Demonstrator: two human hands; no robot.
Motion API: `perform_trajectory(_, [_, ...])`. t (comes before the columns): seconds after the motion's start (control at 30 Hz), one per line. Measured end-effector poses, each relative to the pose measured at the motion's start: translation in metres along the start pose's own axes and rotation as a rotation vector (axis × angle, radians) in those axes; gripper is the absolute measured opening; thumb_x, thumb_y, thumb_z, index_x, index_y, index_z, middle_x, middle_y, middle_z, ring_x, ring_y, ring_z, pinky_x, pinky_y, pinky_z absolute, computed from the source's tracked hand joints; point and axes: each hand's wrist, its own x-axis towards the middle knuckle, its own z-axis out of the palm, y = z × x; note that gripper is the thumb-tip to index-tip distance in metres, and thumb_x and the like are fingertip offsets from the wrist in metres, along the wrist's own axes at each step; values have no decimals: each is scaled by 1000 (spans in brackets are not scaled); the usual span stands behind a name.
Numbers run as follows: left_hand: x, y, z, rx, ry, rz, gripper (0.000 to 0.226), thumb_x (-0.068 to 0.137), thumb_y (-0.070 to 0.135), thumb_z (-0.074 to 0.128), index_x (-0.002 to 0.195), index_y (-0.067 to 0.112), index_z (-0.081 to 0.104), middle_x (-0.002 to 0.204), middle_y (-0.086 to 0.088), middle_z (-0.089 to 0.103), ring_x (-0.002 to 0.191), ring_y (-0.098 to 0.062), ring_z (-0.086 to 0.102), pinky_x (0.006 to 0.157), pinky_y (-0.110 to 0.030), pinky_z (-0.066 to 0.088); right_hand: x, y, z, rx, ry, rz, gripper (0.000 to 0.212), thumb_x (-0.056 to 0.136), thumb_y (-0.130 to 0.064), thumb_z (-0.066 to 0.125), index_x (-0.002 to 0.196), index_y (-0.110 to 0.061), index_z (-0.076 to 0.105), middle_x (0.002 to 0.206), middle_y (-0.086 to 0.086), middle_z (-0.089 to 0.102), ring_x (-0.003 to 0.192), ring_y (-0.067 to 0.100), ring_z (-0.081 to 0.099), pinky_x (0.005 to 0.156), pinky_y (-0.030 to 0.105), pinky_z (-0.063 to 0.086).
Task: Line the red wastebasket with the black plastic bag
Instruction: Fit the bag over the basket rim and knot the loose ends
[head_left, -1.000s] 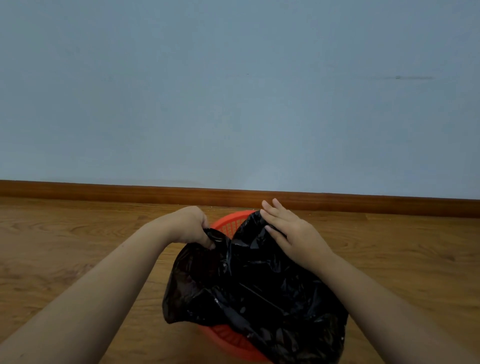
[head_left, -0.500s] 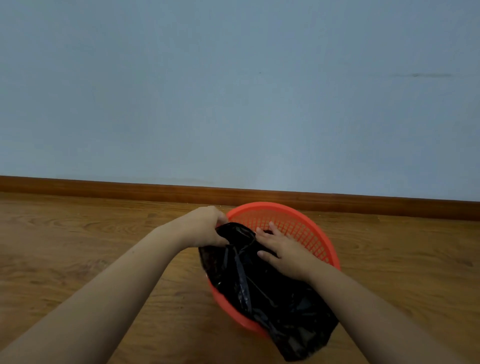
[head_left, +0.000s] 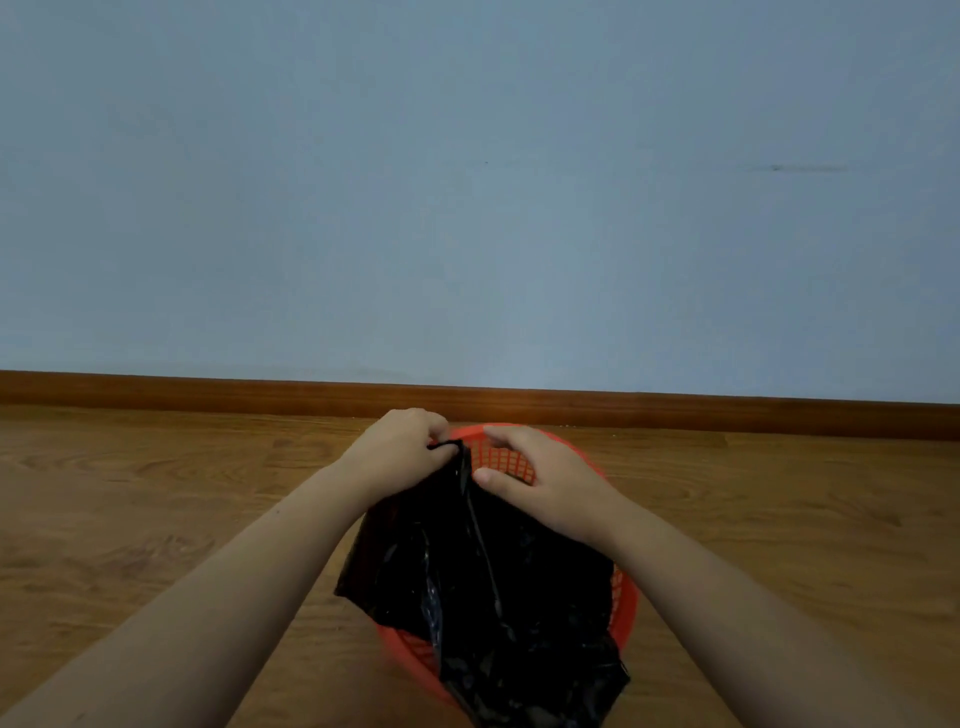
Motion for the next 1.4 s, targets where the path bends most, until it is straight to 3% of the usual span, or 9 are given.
perform_trajectory(0.27, [-3, 3, -2, -10, 182, -107, 26, 85, 32, 52, 61, 25, 45, 67, 0, 56, 67, -22, 52, 56, -28, 38, 6, -19, 16, 29, -85, 42, 75, 70, -56, 64, 134, -30, 35, 136, -7, 46, 122, 9, 42, 95, 26, 36])
perform_trajectory(0.43, [-3, -7, 4, -70, 212, -162, 32, 85, 34, 54, 57, 25, 41, 59, 7, 51, 62, -17, 51, 48, -27, 33, 4, -20, 1, 76, -90, 41, 49, 73, -16, 61, 120, -26, 52, 116, -4, 63, 105, 6, 57, 92, 27, 46])
perform_trajectory(0.63, [-5, -26, 5, -223, 186, -198, 26, 82, 34, 61, 63, 23, 48, 66, 7, 57, 64, -10, 53, 51, -22, 38, 4, -4, -18, 48, 55, 115, 24, 83, -2, 54, 90, -22, 65, 82, -1, 71, 76, 8, 68, 78, 31, 55])
perform_trajectory(0.77, [-10, -33, 6, -221, 183, -214, 25, 83, 33, 61, 64, 21, 49, 67, 7, 58, 65, -10, 54, 53, -25, 41, 4, -8, -17, 179, 41, 109, 6, 80, -37, 64, 84, -32, 62, 81, -7, 69, 74, 4, 65, 73, 29, 55])
perform_trajectory(0.83, [-11, -35, 7, -205, 192, -219, 26, 83, 34, 60, 63, 21, 49, 65, 7, 56, 62, -9, 52, 50, -24, 38, 6, -16, -12, 220, -27, 113, 34, 69, -60, 63, 88, -32, 62, 80, -9, 67, 73, 2, 62, 67, 23, 50])
perform_trajectory(0.93, [-11, -38, 7, -177, 204, -235, 26, 83, 34, 59, 63, 22, 48, 63, 7, 55, 60, -9, 50, 49, -25, 36, 10, -31, -5, 146, -118, 79, 50, 61, -69, 64, 94, -33, 60, 81, -11, 64, 70, -2, 58, 63, 17, 44])
perform_trajectory(1.03, [-11, -40, 8, -165, 195, -242, 27, 84, 35, 58, 63, 22, 47, 64, 7, 56, 61, -10, 50, 51, -27, 38, 14, -39, -2, 25, -167, 49, 41, 63, -58, 69, 92, -31, 58, 82, -10, 64, 70, 0, 57, 62, 19, 46])
perform_trajectory(1.13, [-12, -42, 8, -176, 200, -240, 28, 84, 36, 58, 62, 23, 46, 64, 6, 55, 61, -9, 50, 51, -27, 38, 17, -36, -6, -20, -151, 37, 9, 73, -27, 67, 78, -26, 59, 78, -13, 61, 73, 5, 58, 66, 22, 48])
perform_trajectory(1.4, [-16, -46, 10, -219, 135, -252, 29, 81, 39, 63, 61, 24, 48, 66, 9, 55, 64, -6, 50, 51, -24, 36, 20, 12, -24, -69, 58, 254, 21, 78, -13, 65, 67, -29, 56, 69, -16, 55, 67, 1, 52, 54, 7, 34])
